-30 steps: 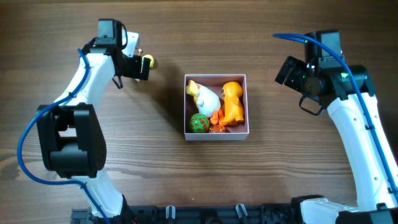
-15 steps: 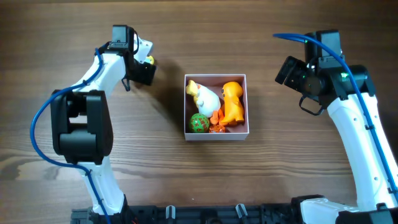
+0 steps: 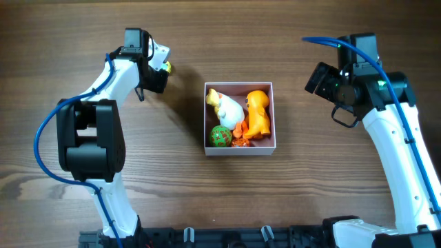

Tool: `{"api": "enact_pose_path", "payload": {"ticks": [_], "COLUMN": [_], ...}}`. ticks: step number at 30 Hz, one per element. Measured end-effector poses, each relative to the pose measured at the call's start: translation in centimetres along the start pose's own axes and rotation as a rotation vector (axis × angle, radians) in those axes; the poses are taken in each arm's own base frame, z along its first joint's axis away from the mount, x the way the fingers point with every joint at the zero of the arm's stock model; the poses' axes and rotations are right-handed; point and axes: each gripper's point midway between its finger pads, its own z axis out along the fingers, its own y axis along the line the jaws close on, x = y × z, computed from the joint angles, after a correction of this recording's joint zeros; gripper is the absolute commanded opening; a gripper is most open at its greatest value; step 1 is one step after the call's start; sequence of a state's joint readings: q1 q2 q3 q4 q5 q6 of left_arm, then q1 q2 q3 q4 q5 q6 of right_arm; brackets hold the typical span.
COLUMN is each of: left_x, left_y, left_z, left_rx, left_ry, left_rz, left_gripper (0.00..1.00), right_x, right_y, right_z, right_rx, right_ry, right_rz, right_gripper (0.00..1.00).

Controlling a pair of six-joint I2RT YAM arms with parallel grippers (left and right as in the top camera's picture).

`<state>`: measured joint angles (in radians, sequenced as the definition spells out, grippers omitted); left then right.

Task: Pack container
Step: 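Lower the left gripper and grasp the rattle's wooden handle, then lift the rattle and carry it over the box with the left gripper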

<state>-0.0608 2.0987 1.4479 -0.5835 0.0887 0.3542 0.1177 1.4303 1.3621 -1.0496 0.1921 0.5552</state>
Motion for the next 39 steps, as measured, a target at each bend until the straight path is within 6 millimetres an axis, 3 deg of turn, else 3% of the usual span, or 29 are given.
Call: {"api": "enact_pose_path", "payload": {"ticks": [4, 14, 26, 28, 30, 32, 39], "left_x": [0.01, 0.16, -0.14, -0.31, -0.43, -0.43, -0.4], "left_y": [0.0, -0.03, 0.08, 0.14, 0.18, 0.18, 0.17], "left_z": [0.0, 0.31, 0.47, 0.51, 0.55, 0.55, 0.57], "left_rx": [0.0, 0.002, -0.002, -0.004, -0.006, -0.006, -0.005], "left_ry": [0.0, 0.006, -0.007, -0.016, -0.021, -0.021, -0.021], "left_rz": [0.0, -0.044, -0.045, -0.045, -0.045, -0.046, -0.052], "left_gripper": [0.58, 0.54, 0.55, 0.52, 0.38, 0.3, 0.23], "right_x": [0.0, 0.0, 0.0, 0.01, 0.0, 0.0, 0.0], "right_y": [0.0, 0.0, 0.0, 0.0, 0.0, 0.0, 0.0], "right_z": [0.0, 0.0, 0.0, 0.0, 0.0, 0.0, 0.0], "right_rx": [0.0, 0.0, 0.0, 0.0, 0.0, 0.0, 0.0], "right_ry": [0.0, 0.0, 0.0, 0.0, 0.0, 0.0, 0.0], "right_rz": [0.0, 0.0, 0.0, 0.0, 0.0, 0.0, 0.0], "right_gripper": [1.0, 1.0, 1.0, 1.0, 1.0, 1.0, 1.0]}}
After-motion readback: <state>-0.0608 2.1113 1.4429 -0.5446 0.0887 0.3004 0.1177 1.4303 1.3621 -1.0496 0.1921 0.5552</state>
